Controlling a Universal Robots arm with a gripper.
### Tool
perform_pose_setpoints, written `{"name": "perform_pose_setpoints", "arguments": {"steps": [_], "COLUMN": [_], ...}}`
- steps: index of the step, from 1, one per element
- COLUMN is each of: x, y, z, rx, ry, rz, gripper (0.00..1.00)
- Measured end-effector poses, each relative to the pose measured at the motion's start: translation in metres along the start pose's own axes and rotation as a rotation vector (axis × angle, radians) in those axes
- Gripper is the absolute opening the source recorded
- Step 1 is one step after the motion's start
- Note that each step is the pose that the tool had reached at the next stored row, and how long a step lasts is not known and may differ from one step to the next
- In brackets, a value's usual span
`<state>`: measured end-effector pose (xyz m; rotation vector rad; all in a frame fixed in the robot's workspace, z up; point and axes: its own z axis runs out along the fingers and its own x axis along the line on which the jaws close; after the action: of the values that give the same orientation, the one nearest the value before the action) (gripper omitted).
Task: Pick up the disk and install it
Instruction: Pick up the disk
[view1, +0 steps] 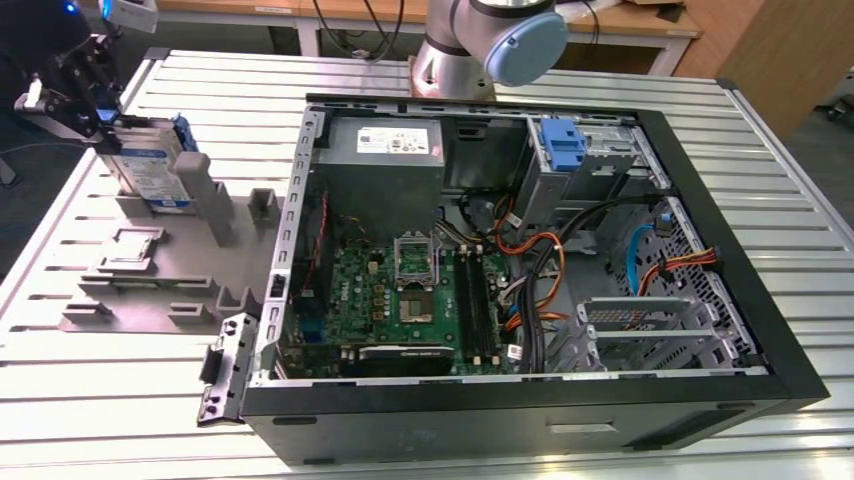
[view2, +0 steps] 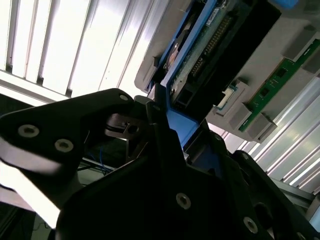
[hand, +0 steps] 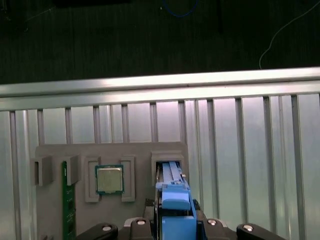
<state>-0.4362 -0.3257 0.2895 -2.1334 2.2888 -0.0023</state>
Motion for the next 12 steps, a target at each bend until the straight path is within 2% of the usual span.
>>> {"name": "perform_pose_setpoints", "arguments": {"steps": [1,12], "x": [0.0,0.0], "y": [0.0,0.0], "z": [0.0,0.0002], "rx": [0.0,0.0], "ry": [0.0,0.0], "rz": [0.0,0.0], "gripper": [0.37,0.37]}}
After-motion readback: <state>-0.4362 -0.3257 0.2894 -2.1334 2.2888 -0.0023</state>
